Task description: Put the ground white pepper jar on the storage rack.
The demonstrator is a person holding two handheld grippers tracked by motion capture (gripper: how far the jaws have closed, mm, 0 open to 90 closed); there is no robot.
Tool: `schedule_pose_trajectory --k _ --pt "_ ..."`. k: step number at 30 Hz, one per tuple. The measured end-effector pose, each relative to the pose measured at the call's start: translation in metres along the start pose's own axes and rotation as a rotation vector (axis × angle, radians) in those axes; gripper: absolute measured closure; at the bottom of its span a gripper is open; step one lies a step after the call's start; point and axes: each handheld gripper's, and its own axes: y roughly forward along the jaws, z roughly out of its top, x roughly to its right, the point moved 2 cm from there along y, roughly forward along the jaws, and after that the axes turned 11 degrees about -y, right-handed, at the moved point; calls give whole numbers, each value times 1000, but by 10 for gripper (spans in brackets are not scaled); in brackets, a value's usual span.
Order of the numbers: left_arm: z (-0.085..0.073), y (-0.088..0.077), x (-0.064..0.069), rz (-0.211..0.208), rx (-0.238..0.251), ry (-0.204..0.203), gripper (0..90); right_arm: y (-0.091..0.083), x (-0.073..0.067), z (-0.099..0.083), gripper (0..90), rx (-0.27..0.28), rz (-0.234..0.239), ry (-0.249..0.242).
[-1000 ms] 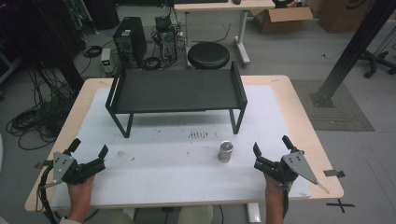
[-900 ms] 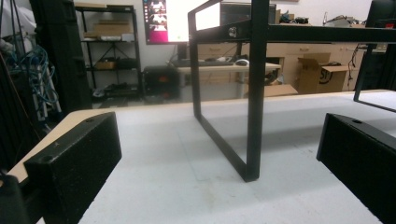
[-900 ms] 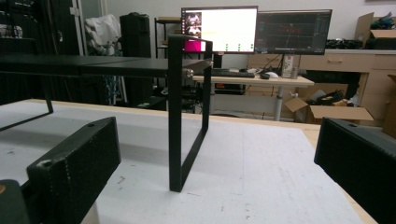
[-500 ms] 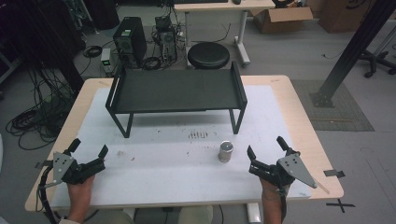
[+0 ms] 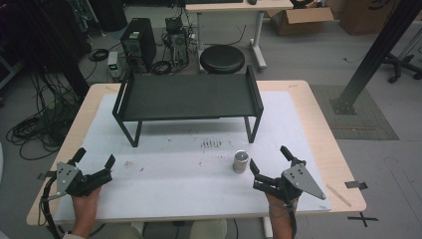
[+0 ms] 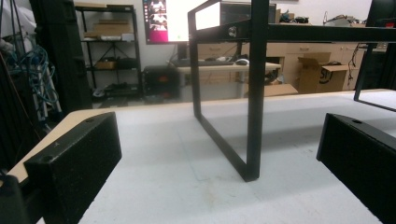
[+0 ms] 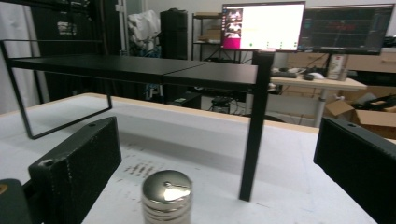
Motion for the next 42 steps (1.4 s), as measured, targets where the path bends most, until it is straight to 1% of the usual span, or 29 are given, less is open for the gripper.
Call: schedule_pose_trajectory --k 3,6,8,11,12,15,21,29,33,39,42 --pt "0 0 0 0 1 -2 2 5 -6 1 5 -8 24 -4" --pt "0 0 0 0 1 -1 2 11 -11 -3 6 -32 44 -2" --pt "0 0 0 0 2 -1 2 13 -12 -4 6 -38 48 0" --pt "0 0 0 0 2 -2 2 19 -17 -9 9 -71 69 1" --pt "0 0 0 0 2 -1 2 24 -19 -12 13 -100 78 4" --pt "0 0 0 0 3 -3 2 30 -21 -17 21 -131 95 21" --pt "0 0 0 0 2 -1 2 40 -26 -25 29 -183 129 36" --pt "0 0 0 0 1 0 3 52 -30 -35 40 -247 154 58" --pt "0 0 0 0 1 0 3 56 -32 -38 50 -267 166 63" --pt "0 0 0 0 1 0 3 62 -33 -44 71 -293 187 86" --pt "0 0 0 0 1 1 2 65 -34 -46 88 -305 198 87"
